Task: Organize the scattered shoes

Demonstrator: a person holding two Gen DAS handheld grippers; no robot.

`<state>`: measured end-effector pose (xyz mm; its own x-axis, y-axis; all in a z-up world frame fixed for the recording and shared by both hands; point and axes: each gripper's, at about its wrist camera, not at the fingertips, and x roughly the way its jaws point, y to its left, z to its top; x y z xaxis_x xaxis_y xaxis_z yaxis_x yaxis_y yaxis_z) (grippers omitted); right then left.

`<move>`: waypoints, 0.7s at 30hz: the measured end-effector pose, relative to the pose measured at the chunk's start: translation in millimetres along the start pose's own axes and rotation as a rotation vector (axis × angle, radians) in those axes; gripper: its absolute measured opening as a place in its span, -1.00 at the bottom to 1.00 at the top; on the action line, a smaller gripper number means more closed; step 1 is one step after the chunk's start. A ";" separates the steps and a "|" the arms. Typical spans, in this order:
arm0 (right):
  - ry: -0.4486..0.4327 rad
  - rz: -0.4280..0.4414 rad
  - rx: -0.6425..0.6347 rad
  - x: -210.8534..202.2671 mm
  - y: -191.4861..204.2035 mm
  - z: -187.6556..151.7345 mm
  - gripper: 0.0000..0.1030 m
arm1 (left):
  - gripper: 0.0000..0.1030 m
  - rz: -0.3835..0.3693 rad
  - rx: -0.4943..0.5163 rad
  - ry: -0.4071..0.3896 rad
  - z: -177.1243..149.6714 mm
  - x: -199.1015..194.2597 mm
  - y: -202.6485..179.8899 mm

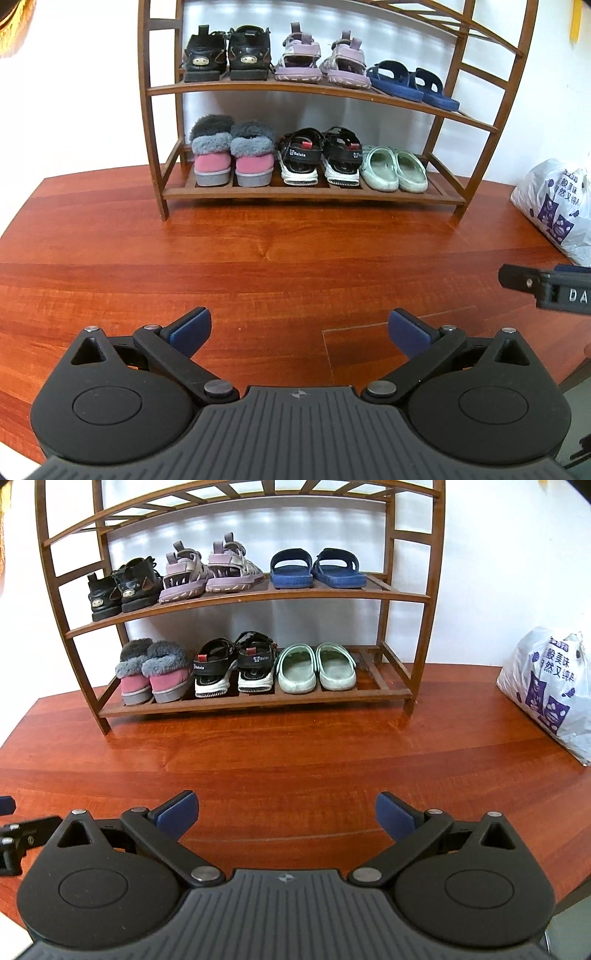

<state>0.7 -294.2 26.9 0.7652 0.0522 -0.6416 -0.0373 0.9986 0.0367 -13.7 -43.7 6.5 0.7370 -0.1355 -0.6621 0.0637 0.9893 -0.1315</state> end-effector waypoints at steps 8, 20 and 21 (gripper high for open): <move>0.014 -0.012 0.015 -10.8 -2.4 -15.4 0.99 | 1.00 -0.006 0.011 -0.008 -5.3 -4.6 -10.7; 0.015 -0.012 -0.001 -17.6 -13.3 -20.7 0.99 | 1.00 0.022 0.024 -0.038 -12.6 -11.5 -27.4; 0.015 -0.013 -0.002 -17.9 -13.9 -21.0 0.99 | 1.00 0.024 0.025 -0.040 -13.2 -12.1 -28.8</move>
<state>-26.0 -308.9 21.8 0.7557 0.0395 -0.6537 -0.0287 0.9992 0.0272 -33.3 -71.3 8.6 0.7651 -0.1100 -0.6345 0.0619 0.9933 -0.0975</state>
